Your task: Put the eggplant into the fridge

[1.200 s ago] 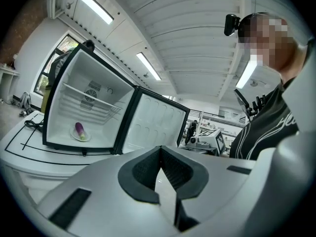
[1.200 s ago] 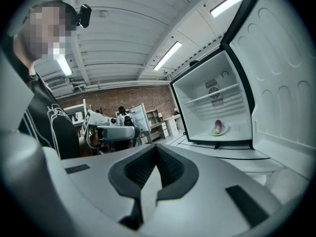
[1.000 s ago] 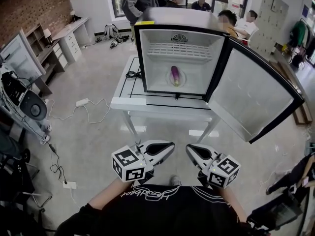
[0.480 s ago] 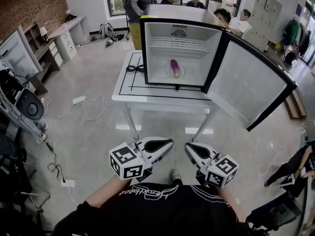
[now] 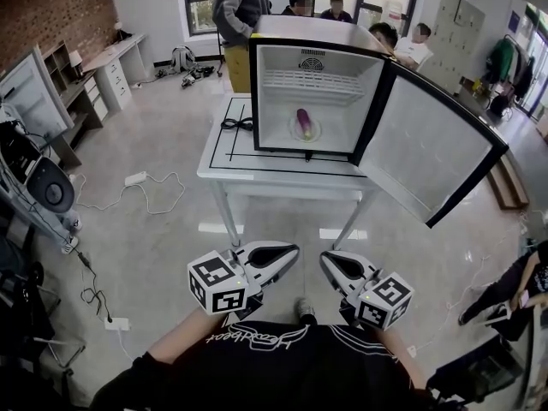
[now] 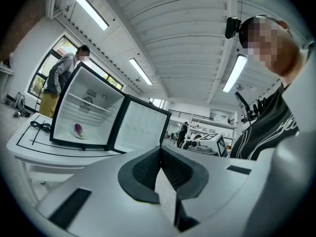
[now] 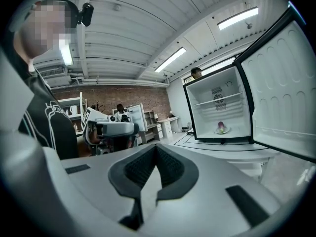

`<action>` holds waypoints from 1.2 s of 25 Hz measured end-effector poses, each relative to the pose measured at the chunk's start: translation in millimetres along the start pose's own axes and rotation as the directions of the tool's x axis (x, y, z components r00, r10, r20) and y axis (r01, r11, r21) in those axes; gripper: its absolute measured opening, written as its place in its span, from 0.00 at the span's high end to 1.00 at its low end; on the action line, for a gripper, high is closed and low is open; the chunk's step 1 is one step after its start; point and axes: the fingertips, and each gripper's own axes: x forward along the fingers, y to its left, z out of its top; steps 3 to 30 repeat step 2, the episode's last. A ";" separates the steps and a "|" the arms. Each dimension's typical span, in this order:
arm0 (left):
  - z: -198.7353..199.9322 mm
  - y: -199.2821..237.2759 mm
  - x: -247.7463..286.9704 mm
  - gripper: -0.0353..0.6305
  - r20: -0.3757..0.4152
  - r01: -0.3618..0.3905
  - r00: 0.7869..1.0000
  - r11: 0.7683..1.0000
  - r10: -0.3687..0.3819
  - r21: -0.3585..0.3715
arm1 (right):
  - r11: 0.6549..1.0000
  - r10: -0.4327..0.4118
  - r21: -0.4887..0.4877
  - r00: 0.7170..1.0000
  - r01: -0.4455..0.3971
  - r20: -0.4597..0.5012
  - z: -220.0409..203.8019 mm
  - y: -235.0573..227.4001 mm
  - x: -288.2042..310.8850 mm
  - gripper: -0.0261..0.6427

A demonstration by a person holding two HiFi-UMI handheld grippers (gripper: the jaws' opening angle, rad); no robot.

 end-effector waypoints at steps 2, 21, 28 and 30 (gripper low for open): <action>3.3 -1.3 -2.3 0.93 0.003 0.002 1.000 1.000 -0.002 0.007 | 1.000 0.005 -0.007 1.000 -0.005 0.004 1.9 2.9 1.4 0.95; 3.3 -1.3 -2.3 0.93 0.003 0.002 1.000 1.000 -0.002 0.007 | 1.000 0.005 -0.007 1.000 -0.005 0.004 1.9 2.9 1.4 0.95; 3.3 -1.3 -2.3 0.93 0.003 0.002 1.000 1.000 -0.002 0.007 | 1.000 0.005 -0.007 1.000 -0.005 0.004 1.9 2.9 1.4 0.95; 3.3 -1.3 -2.3 0.93 0.003 0.002 1.000 1.000 -0.002 0.007 | 1.000 0.005 -0.007 1.000 -0.005 0.004 1.9 2.9 1.4 0.95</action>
